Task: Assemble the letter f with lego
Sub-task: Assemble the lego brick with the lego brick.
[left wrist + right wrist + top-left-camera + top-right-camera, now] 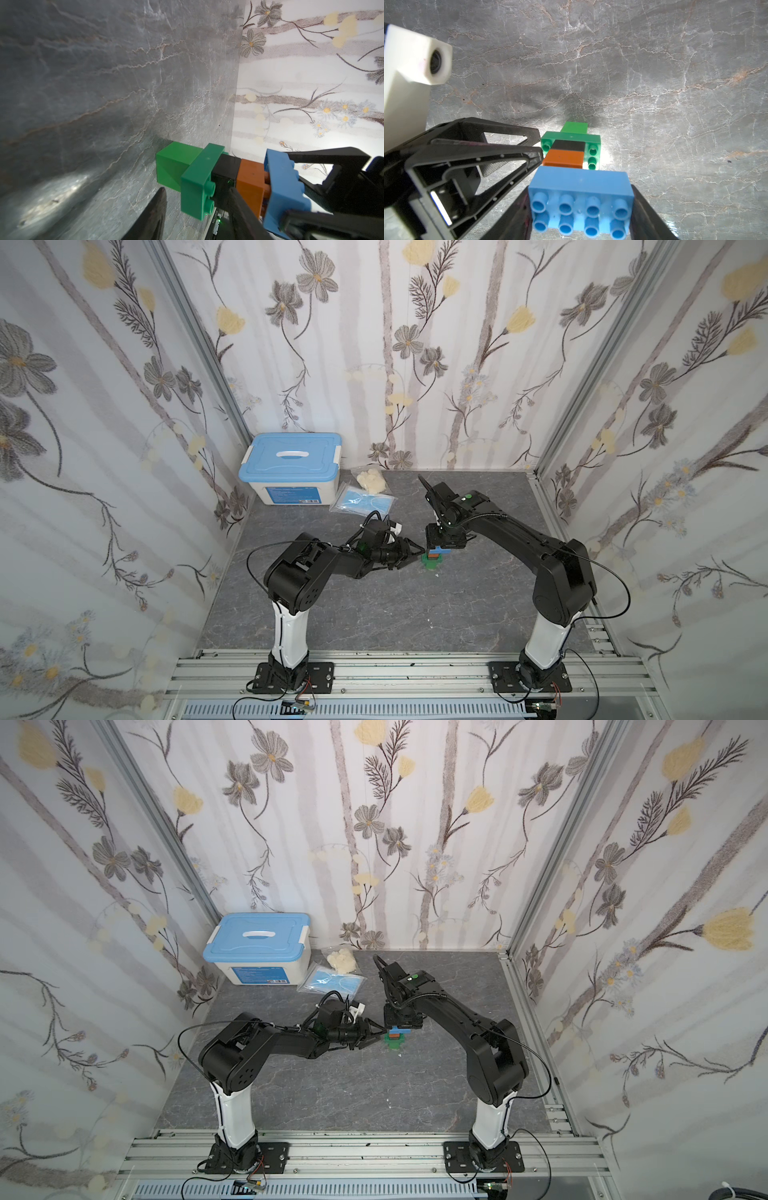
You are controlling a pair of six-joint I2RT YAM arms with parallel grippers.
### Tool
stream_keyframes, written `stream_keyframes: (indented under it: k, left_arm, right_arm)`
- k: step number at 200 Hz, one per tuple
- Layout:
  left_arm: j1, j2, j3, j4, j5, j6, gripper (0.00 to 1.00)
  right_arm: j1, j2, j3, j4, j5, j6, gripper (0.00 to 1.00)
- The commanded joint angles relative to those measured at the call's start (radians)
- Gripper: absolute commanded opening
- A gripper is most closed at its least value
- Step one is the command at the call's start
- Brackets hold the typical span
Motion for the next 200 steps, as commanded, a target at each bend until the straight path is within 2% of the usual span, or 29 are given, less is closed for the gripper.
stream_keyframes:
  k: [1, 59, 200]
  left_arm:
    - [-0.001, 0.01, -0.005, 0.08, 0.015, -0.028, 0.47]
    - [-0.004, 0.026, -0.013, 0.11, 0.017, -0.044, 0.43]
    - [-0.008, 0.053, 0.003, 0.07, 0.019, -0.018, 0.43]
  right_arm:
    - [-0.001, 0.008, 0.003, 0.02, -0.003, -0.008, 0.49]
    - [-0.001, 0.004, 0.002, 0.011, 0.004, -0.021, 0.49]
    - [-0.001, 0.056, 0.033, -0.04, 0.047, -0.055, 0.48]
